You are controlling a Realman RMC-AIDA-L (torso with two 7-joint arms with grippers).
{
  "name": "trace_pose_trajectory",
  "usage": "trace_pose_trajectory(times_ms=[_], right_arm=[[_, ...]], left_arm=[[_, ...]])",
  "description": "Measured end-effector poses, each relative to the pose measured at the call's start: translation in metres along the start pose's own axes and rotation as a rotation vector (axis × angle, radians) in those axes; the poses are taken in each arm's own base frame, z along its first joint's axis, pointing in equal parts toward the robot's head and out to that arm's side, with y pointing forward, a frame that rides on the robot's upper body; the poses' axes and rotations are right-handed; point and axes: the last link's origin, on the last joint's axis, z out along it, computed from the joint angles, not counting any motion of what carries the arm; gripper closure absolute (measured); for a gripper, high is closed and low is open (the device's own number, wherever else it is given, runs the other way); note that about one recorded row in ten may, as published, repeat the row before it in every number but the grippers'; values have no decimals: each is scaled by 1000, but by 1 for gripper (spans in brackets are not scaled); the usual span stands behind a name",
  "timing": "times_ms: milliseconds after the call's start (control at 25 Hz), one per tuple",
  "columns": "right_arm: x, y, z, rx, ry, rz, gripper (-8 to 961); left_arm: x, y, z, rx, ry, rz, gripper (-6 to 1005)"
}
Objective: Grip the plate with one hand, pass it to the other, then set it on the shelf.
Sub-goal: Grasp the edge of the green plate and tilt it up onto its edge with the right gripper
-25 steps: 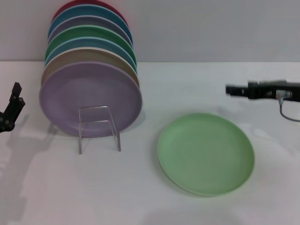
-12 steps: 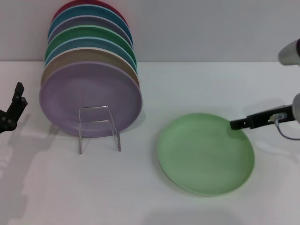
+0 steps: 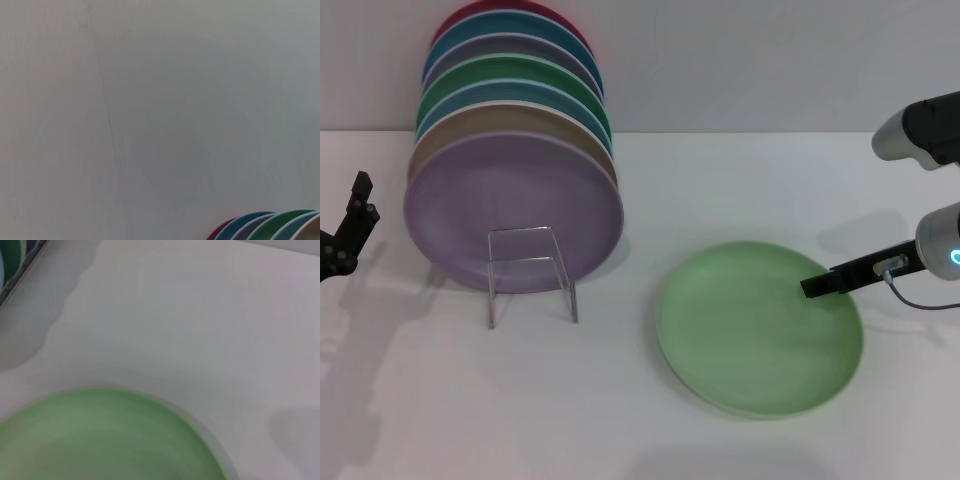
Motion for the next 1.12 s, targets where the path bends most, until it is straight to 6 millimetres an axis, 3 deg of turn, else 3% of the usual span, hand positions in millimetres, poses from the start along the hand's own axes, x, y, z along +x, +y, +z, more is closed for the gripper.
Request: trace_pose_trajectory(times_ms=[160, 280, 440, 720, 1120], right_arm=[[-1, 4, 5, -1, 15, -19, 188], [-3, 7, 7, -2, 22, -35, 296], [-4, 10, 10, -5, 31, -62, 533], [-5, 8, 7, -7, 17, -67, 776], [-7, 14, 4, -64, -30, -53, 900]], left_arm=[[0, 0, 1, -1, 2, 0, 199], [0, 0, 1, -2, 3, 0, 200], [1, 1, 3, -4, 6, 0, 200], [1, 1, 4, -5, 5, 2, 200], [2, 2, 4, -8, 12, -2, 200]])
